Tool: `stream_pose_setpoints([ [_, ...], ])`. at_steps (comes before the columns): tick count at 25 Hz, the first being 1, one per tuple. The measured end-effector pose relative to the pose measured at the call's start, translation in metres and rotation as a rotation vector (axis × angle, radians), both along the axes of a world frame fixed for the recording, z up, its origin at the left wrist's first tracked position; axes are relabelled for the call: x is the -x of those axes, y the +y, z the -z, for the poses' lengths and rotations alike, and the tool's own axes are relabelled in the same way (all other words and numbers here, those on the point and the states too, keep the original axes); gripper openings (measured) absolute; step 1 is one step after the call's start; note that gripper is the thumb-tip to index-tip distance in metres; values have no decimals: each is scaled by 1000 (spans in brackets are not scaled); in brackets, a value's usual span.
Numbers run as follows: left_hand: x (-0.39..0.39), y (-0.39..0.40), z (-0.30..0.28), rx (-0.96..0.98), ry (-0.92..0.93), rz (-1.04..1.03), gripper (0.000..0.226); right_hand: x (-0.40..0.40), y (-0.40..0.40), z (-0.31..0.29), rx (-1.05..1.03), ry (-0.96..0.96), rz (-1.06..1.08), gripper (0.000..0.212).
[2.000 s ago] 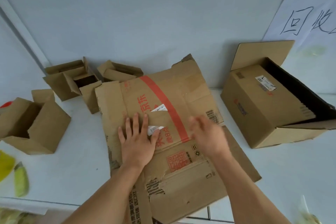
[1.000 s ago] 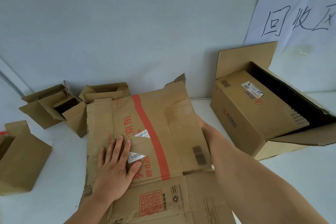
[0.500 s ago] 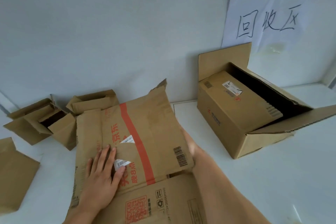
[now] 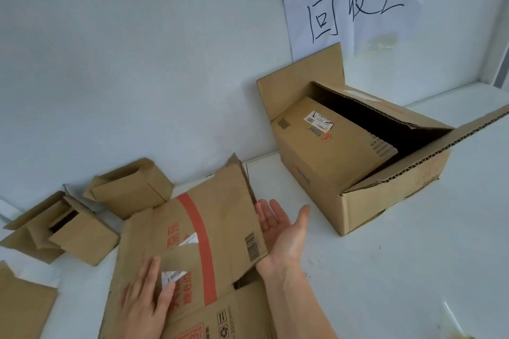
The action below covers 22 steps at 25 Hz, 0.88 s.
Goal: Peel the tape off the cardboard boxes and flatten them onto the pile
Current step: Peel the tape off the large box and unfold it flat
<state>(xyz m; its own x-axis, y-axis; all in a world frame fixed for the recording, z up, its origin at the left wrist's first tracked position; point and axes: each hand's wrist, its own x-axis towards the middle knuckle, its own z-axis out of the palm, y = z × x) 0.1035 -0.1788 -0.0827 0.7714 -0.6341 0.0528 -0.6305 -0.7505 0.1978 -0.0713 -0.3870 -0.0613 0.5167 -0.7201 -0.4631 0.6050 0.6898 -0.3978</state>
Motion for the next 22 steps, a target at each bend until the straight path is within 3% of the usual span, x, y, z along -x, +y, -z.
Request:
stream_pose_setpoints([
  [1, -3, 3, 3, -71, -14, 64, 96, 2, 5, 1, 12, -55, -39, 78],
  [3, -11, 0, 8, -166, -24, 185, 102, 6, 16, -4, 199, 63, -128, 65],
  [7, -15, -3, 6, -236, 15, 185, 99, 2, 9, 1, 777, 608, -293, 62],
  [10, -12, 0, 3, -227, 70, 181, 88, 1, -8, 11, 1057, 1060, -466, 60],
  [12, -8, 3, 1, -213, 9, 102, 86, -1, 0, 21, 1298, 1360, -545, 58],
  [14, -3, 8, -2, -196, -51, -164, 89, -1, 12, 25, 1373, 1505, -532, 54],
  [17, -3, 12, -11, -166, 186, -482, 102, 6, 27, 25, 1407, 1620, -559, 57],
  [22, -12, 36, -16, -89, 137, -492, 120, 9, 47, 3, 1265, 1713, -564, 88],
])
